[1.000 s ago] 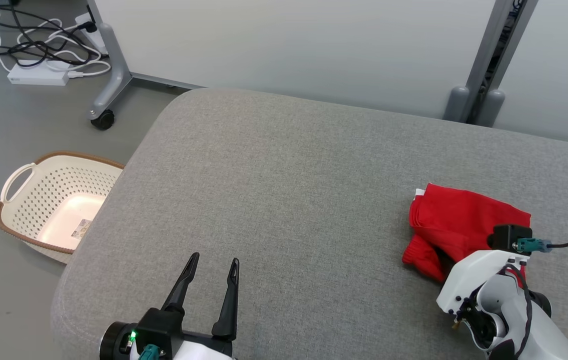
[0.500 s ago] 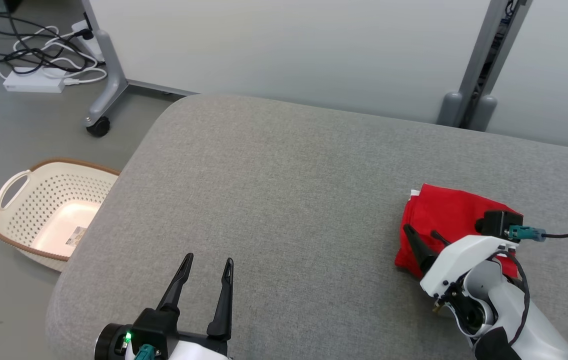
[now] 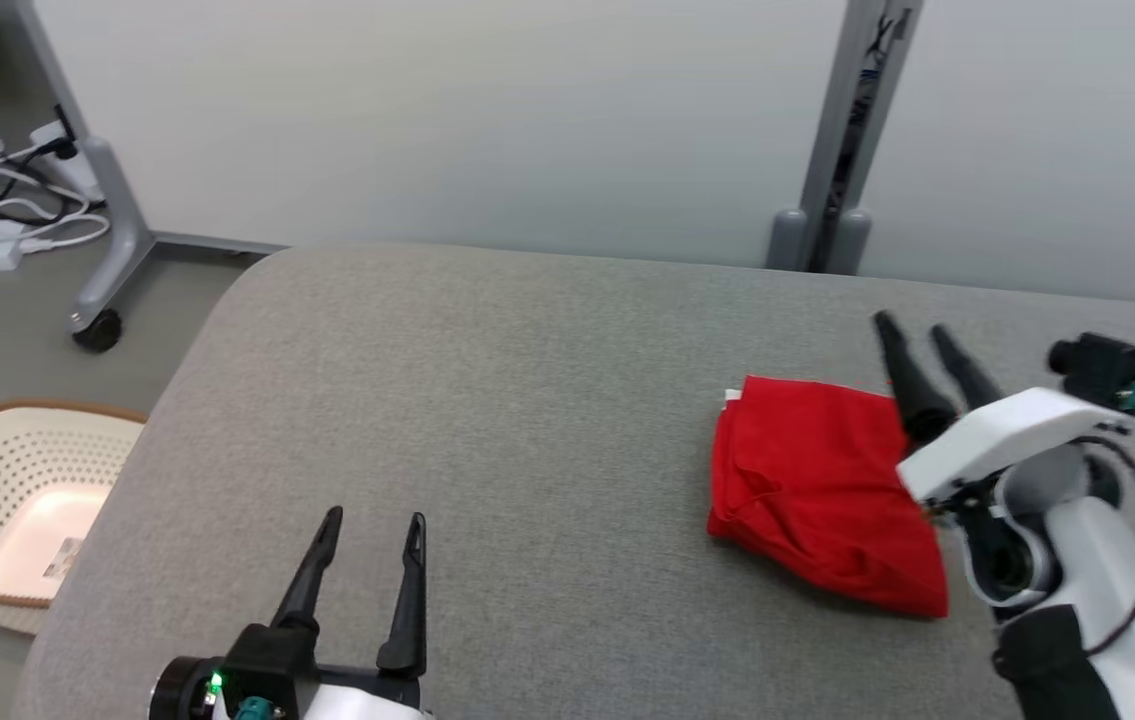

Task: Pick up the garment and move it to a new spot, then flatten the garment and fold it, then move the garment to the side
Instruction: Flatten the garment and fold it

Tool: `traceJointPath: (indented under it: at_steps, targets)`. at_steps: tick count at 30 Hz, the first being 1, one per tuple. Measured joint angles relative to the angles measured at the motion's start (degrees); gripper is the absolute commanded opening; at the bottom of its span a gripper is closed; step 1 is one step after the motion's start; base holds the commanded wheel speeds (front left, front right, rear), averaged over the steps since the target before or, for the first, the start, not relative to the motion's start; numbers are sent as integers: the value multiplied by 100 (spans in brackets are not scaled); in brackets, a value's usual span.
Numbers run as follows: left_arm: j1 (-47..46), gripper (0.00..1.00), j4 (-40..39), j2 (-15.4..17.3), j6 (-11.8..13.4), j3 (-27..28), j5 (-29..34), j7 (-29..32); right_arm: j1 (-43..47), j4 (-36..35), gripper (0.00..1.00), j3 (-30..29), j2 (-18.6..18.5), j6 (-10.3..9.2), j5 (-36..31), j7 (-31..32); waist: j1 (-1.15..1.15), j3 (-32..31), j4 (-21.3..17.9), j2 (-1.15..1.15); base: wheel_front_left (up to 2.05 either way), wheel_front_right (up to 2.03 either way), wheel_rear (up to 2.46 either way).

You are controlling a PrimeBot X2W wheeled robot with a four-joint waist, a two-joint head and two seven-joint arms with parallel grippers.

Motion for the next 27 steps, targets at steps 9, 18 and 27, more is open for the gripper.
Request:
traceJointPath:
  at_steps: [9,18,27]
  targets:
    - [-151,100,-343,-2,2,214,23,0,1255,-1971,100,-881,-358,-1,-1048,-405,0,86,-446,0,0,0,0]
    - [-177,100,-423,-1,-1,372,1,0,2360,-2421,100,-1151,-138,-1,-1605,-1070,0,186,-805,0,0,0,0]
    - [-85,100,-369,0,-8,232,27,0,2460,-2094,100,-1038,8,-1,-1630,-1372,0,193,-944,0,0,0,0]
